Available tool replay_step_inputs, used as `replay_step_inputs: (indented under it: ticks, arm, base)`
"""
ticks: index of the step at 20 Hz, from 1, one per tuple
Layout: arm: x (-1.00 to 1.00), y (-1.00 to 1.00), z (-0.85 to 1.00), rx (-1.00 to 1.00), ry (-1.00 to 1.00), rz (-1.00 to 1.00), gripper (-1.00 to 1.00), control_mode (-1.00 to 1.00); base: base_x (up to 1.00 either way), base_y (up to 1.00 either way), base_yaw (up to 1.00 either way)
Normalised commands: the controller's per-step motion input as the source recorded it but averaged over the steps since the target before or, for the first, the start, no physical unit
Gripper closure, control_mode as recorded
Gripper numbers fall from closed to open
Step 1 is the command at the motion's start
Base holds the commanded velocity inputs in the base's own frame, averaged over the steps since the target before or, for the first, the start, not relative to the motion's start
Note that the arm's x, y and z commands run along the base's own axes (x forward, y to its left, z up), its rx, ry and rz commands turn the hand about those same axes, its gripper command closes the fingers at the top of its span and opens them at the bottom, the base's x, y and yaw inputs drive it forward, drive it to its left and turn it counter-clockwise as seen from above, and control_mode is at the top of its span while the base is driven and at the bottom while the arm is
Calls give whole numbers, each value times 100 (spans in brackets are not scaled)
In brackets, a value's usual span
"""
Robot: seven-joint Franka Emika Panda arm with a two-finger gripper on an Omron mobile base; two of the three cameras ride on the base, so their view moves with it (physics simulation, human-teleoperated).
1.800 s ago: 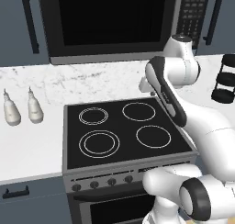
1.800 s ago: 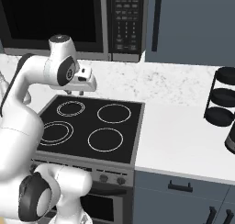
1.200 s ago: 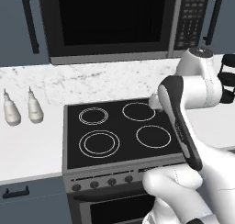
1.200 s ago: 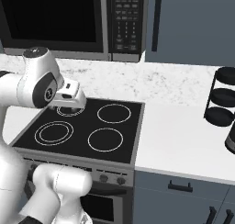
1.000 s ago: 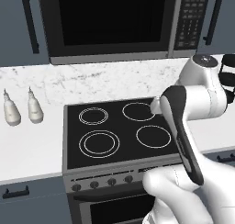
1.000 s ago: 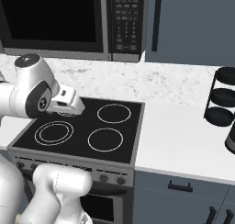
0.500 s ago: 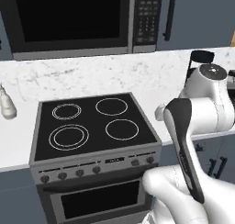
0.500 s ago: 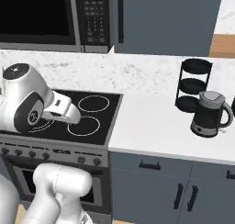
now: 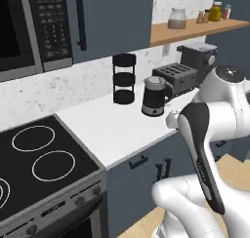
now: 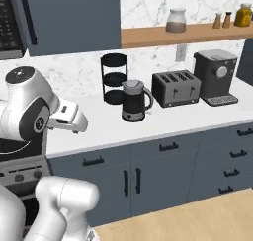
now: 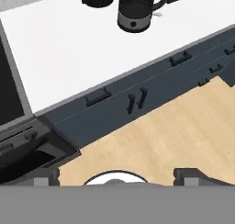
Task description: Navigate to the toaster oven.
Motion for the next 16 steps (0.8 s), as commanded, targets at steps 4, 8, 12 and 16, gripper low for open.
replay_step_inputs:
  ticks: [4,8,12,16]
  arm:
    - [0,0,0,0,0,0,-100,100]
    - [0,0,0,0,0,0,-100,100]
    - [0,0,0,0,0,0,-100,100]
    - [0,0,0,0,0,0,-100,100]
  base:
    - [1,-88,-57]
    - [0,-53,-83]
    - [0,0,-100]
    - [0,0,-100]
